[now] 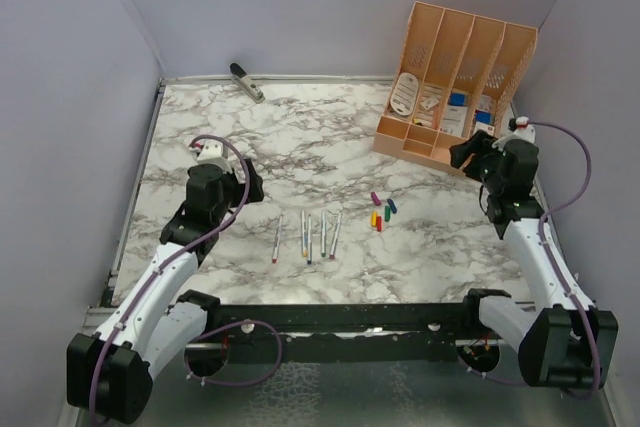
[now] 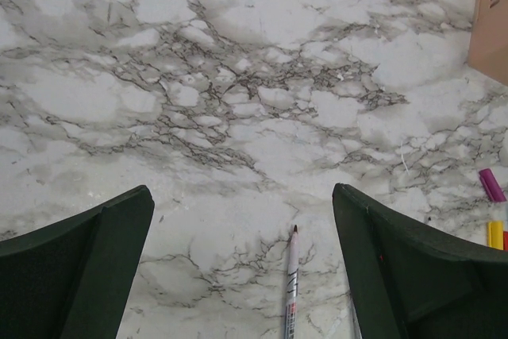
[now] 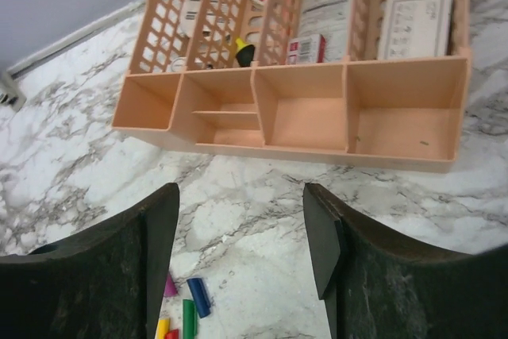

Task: Insert the pens into the pen caps

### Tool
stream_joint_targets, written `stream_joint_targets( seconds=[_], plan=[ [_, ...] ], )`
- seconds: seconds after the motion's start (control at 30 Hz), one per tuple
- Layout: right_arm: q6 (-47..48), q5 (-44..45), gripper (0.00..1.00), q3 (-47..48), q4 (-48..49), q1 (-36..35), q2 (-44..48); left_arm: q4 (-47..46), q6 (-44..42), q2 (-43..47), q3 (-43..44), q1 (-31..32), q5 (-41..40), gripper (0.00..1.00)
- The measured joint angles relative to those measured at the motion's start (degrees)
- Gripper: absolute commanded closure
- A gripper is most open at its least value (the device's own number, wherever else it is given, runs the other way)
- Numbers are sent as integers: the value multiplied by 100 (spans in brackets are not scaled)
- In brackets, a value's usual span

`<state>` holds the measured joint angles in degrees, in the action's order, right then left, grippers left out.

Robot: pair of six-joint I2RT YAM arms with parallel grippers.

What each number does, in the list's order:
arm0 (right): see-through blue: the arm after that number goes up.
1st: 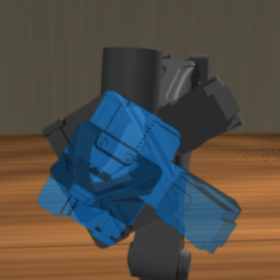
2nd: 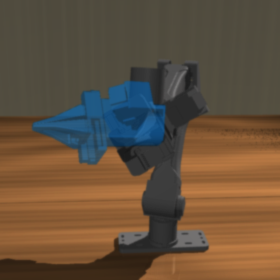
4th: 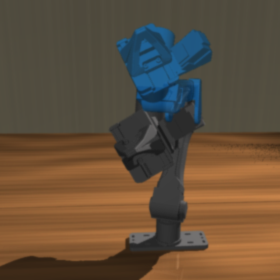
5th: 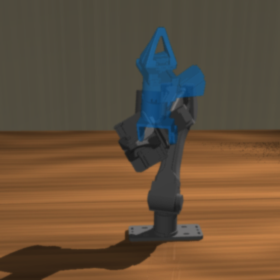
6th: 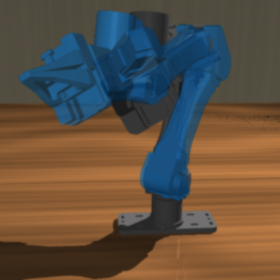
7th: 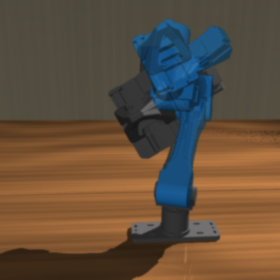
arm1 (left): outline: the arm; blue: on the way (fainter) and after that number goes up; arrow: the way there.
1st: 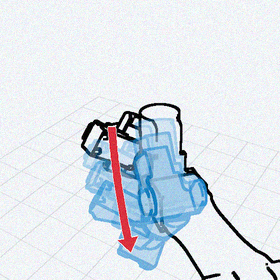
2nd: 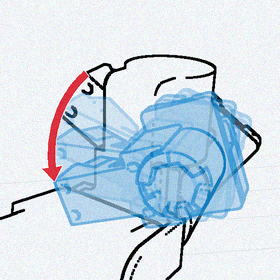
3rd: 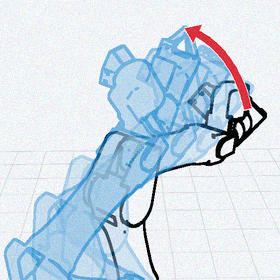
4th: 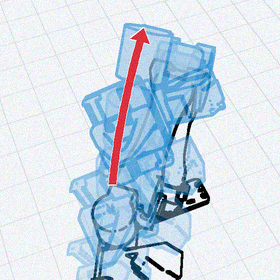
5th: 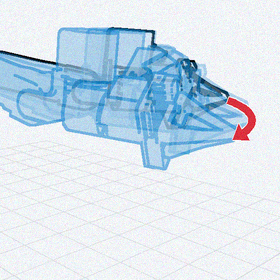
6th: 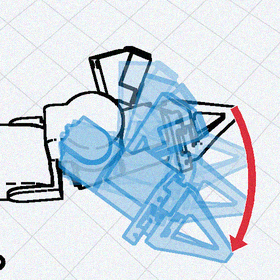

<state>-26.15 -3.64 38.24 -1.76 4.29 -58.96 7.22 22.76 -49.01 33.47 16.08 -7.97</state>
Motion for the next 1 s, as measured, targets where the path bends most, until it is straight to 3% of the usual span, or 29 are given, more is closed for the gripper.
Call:
stream_joint_targets(
  seconds=[0.13,0.3,0.4,0.57,0.77,1.0],
  plan=[
    [142,-131,38,33,2,-634,140,-120,31,-4,-330,0,201,9],
    [490,146,40,417,-216,-2271,46,-74,90,151,-529,0,258,13],
    [544,216,46,535,-229,-2382,50,-28,153,234,-531,0,293,15],
    [525,323,46,560,-289,-2916,-24,2,424,745,-804,4,254,19],
    [527,918,46,719,-470,-4627,-817,208,509,896,-754,13,210,20],
    [382,1482,47,1268,-566,-5600,-1912,579,835,1362,-973,120,-201,20]
  ],
)
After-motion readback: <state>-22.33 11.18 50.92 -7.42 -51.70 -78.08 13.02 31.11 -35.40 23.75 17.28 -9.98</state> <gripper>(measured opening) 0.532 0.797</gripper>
